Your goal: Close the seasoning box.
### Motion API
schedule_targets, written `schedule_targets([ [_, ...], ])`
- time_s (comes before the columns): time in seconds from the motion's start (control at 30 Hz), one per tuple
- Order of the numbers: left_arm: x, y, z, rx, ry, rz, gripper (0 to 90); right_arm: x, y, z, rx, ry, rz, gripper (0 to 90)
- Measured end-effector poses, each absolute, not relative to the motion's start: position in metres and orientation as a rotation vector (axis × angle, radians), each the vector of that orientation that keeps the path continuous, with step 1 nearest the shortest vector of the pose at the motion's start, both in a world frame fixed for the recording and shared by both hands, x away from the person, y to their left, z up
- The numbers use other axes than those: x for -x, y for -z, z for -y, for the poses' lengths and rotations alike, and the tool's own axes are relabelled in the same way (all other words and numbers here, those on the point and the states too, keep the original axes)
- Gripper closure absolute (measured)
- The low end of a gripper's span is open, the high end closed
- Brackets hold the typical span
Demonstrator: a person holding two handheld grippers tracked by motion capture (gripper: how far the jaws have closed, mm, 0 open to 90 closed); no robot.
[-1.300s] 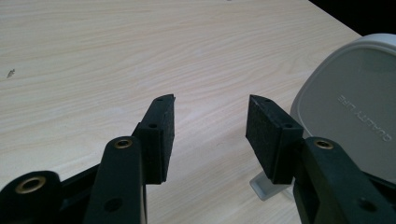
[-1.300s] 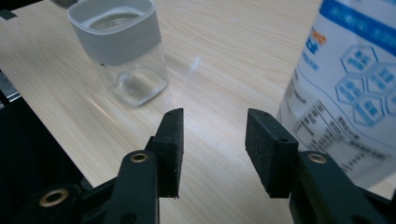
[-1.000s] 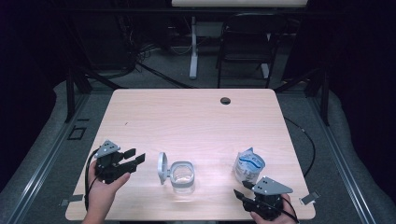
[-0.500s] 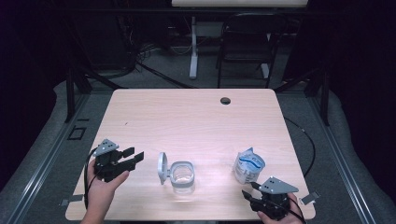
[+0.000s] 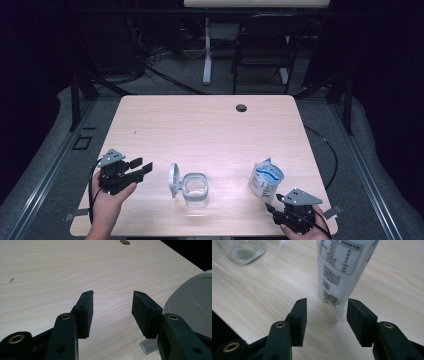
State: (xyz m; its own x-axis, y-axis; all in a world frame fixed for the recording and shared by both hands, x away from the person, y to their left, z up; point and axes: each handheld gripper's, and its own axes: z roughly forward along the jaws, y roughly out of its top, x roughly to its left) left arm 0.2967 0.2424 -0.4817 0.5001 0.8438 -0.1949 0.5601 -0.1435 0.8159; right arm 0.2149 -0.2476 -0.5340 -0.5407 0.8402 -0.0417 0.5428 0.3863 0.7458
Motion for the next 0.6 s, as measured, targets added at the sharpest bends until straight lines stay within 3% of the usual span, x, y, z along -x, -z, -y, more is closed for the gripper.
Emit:
schedule_targets([
  [0.6,-0.291,0.485,-0.250,-1.819,-0.398,-1.203,52.2,-0.232,0.545,0.249,-1.226,-1.028,-2.200,45.3],
])
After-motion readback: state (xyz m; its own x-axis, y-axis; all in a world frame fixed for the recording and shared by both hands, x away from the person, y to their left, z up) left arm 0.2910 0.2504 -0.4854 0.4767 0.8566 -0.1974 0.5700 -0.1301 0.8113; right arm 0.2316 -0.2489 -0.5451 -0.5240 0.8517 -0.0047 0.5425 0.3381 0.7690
